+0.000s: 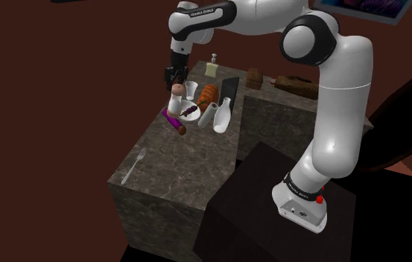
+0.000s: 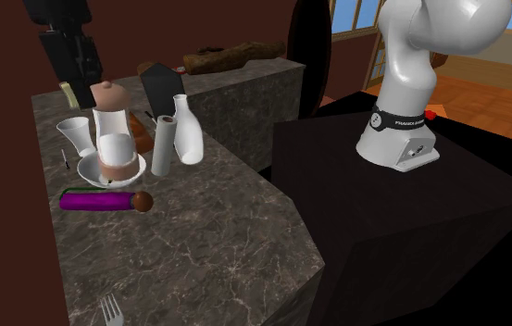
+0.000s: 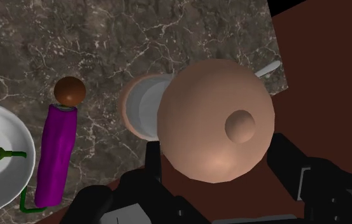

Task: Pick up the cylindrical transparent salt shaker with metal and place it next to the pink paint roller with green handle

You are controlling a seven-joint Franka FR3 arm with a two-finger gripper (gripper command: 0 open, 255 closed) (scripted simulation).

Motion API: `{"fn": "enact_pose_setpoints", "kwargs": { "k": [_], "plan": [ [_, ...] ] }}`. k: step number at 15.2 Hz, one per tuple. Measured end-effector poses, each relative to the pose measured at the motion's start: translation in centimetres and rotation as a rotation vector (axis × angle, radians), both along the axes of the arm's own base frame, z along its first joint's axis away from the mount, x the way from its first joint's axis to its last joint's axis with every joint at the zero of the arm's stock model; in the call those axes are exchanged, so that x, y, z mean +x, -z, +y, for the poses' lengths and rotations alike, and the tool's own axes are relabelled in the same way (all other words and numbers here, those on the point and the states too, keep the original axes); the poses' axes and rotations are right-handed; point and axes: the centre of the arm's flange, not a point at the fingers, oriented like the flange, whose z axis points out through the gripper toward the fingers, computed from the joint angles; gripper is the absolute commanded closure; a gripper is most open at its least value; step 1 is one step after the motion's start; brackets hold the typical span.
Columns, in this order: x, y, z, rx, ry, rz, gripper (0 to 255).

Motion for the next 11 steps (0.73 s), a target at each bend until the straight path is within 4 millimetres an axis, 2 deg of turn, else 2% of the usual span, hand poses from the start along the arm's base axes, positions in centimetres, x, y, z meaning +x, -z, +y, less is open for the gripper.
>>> {"fn": "enact_pose_setpoints", "kwargs": {
  "k": [11],
  "plan": [
    [0.1,5.6,0.0,0.000,0.000,0.000,255]
  ]
}}
